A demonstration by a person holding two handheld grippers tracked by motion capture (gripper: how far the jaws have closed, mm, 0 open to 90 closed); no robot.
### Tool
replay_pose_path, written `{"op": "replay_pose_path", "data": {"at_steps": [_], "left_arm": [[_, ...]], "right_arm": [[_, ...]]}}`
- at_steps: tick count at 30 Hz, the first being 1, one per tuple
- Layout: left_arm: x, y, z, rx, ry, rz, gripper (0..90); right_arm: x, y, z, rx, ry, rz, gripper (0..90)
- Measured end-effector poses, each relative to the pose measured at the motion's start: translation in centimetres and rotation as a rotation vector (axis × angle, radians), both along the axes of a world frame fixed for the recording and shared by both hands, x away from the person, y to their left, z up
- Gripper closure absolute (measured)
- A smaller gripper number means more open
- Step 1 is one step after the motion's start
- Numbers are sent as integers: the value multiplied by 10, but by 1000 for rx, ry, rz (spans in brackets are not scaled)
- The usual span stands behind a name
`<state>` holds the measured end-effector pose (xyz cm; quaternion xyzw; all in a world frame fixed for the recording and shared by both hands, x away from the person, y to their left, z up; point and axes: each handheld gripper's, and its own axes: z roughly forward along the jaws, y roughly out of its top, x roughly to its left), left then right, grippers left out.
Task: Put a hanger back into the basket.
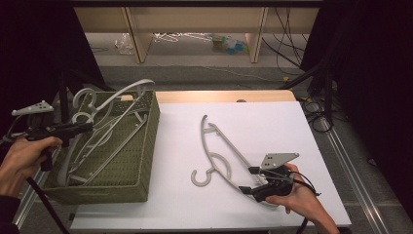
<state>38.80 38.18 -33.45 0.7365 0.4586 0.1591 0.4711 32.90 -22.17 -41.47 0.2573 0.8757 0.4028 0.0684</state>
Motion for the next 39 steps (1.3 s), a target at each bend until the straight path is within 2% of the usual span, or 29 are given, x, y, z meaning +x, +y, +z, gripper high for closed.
{"op": "replay_pose_path", "data": {"at_steps": [6, 12, 14, 15, 18, 20, 22, 25, 28, 32, 34, 35, 36, 37, 39], "left_arm": [[0, 8, -12, 0, 31, 9, 793], [6, 8, -27, 29, 68, 7, 793], [7, 7, -29, 25, 79, 4, 793], [9, 7, -32, 7, 88, 7, 793], [12, 6, -37, 6, 96, 14, 793], [15, 4, -44, 10, 126, 22, 793], [15, 3, -46, 13, 134, 23, 793], [18, -1, -53, 28, 151, 36, 792], [21, -4, -59, 63, 185, 48, 792], [23, -9, -65, 73, 189, 54, 791], [24, -10, -70, 78, 197, 69, 787], [25, -8, -72, 81, 193, 103, 785], [25, -8, -72, 81, 193, 103, 782], [26, -4, -73, 68, 203, 135, 779], [26, -3, -74, 71, 204, 148, 775]], "right_arm": [[1, 0, 0, -2, -2, 0, 276], [1, -1, -1, 0, 1, -5, 276], [1, -1, -1, -2, 3, -3, 277], [2, -1, -1, 2, 6, -1, 276], [2, -1, -2, -3, 5, -4, 277], [1, -1, -2, -5, 11, 1, 277], [1, -1, -2, -4, 9, -2, 276], [2, -2, -1, -2, 15, -2, 276], [2, -2, -2, -4, 10, -5, 276], [1, -1, -3, -3, 15, 1, 276], [2, 0, -4, -6, 14, 2, 276], [2, -1, -5, -6, 14, 4, 276], [2, -1, -5, -6, 14, 4, 276], [2, -2, -5, -5, 16, 0, 276], [3, -2, -5, -5, 13, -1, 276]]}}
